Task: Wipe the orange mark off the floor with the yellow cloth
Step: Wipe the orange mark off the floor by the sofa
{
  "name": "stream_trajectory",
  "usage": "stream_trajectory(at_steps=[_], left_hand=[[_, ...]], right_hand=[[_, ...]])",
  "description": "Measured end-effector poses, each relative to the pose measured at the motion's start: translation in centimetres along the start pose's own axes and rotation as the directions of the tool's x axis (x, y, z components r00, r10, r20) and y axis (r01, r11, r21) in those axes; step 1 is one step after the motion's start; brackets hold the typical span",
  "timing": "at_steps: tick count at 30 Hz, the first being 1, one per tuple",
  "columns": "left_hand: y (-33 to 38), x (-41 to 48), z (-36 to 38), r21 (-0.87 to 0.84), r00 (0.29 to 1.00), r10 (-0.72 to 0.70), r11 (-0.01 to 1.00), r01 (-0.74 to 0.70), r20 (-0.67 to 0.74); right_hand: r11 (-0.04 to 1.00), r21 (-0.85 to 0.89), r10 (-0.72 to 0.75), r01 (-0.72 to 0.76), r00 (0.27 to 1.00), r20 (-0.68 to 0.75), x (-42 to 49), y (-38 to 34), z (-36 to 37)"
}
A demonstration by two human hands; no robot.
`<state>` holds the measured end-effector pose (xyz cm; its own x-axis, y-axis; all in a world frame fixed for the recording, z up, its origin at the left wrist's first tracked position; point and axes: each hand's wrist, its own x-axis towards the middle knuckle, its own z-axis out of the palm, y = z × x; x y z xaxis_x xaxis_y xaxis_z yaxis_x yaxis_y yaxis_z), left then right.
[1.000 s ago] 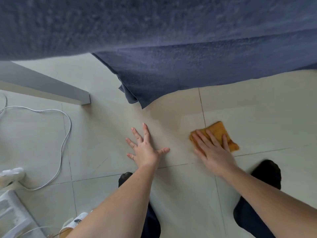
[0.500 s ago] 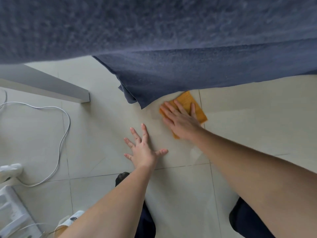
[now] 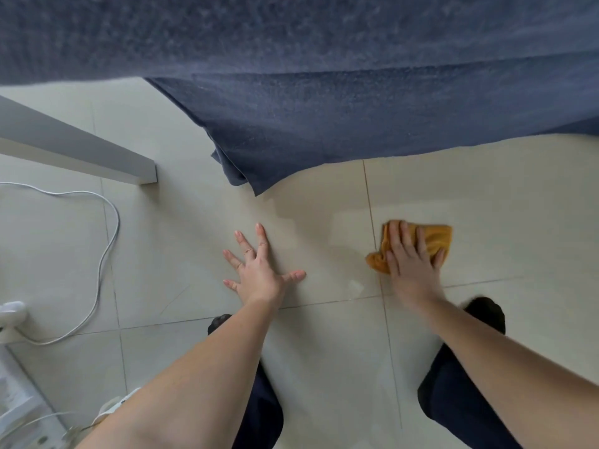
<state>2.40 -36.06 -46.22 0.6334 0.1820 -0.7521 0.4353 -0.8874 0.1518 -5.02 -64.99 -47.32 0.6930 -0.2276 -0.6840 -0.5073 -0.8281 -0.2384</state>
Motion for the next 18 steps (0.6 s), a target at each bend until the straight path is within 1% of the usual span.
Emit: stream_trajectory(at_steps=[2, 4, 5, 6, 7, 8, 9, 11, 13, 15, 16, 17, 18], left_hand=[[-0.1, -0.1, -0.1, 0.002, 1.000, 0.001, 1.000, -0.001, -0.003], [0.0, -0.1, -0.1, -0.003, 1.000, 0.006, 1.000, -0.006, -0.004], [0.0, -0.1, -0.1, -0.004, 1.000, 0.005, 1.000, -0.005, -0.005], [0.0, 0.0, -0.1, -0.002, 1.000, 0.005, 1.000, -0.005, -0.004], [0.0, 0.0, -0.1, -0.001, 1.000, 0.006, 1.000, -0.006, -0.003], [0.0, 0.1, -0.1, -0.005, 1.000, 0.005, 1.000, -0.005, -0.001], [-0.1, 0.2, 0.0, -0.011, 1.000, 0.004, 1.000, -0.004, 0.003], [-0.2, 0.3, 0.2, -0.014, 1.000, 0.006, 1.000, -0.006, 0.003], [-0.3, 0.4, 0.2, -0.003, 1.000, 0.004, 1.000, -0.004, 0.001], [-0.2, 0.4, 0.3, 0.000, 1.000, 0.005, 1.000, -0.005, 0.003], [-0.1, 0.4, 0.3, -0.001, 1.000, 0.008, 1.000, -0.008, 0.004], [-0.1, 0.5, 0.3, -0.001, 1.000, 0.008, 1.000, -0.008, 0.006], [0.0, 0.5, 0.3, -0.001, 1.000, 0.005, 1.000, -0.005, 0.006]], right_hand=[[0.993, -0.046, -0.107, 0.108, 0.994, 0.030, -3.2, -1.0, 3.7], [0.972, -0.088, -0.208, 0.218, 0.972, 0.109, -6.0, -0.3, 5.9], [0.961, -0.109, -0.237, 0.253, 0.961, 0.142, -6.9, 0.6, 6.1], [0.957, -0.130, -0.237, 0.259, 0.958, 0.162, -7.2, 1.7, 5.5], [0.960, -0.144, -0.214, 0.238, 0.963, 0.164, -7.1, 2.7, 4.5], [0.971, -0.144, -0.173, 0.192, 0.976, 0.135, -6.5, 3.8, 3.3], [0.987, -0.118, -0.100, 0.110, 0.991, 0.084, -5.4, 4.6, 1.7], [0.998, 0.000, 0.068, -0.068, 0.998, -0.007, -1.2, 5.7, -1.4], [0.983, 0.074, 0.173, -0.168, 0.983, -0.065, 3.7, 5.0, -4.1], [0.973, 0.100, 0.216, -0.208, 0.972, -0.086, 7.5, 2.4, -6.2], [0.973, 0.108, 0.212, -0.203, 0.973, -0.086, 8.9, 0.5, -6.9], [0.982, 0.098, 0.172, -0.163, 0.981, -0.087, 9.8, -1.5, -7.3], [0.993, 0.065, 0.099, -0.094, 0.992, -0.083, 10.2, -3.7, -7.4]])
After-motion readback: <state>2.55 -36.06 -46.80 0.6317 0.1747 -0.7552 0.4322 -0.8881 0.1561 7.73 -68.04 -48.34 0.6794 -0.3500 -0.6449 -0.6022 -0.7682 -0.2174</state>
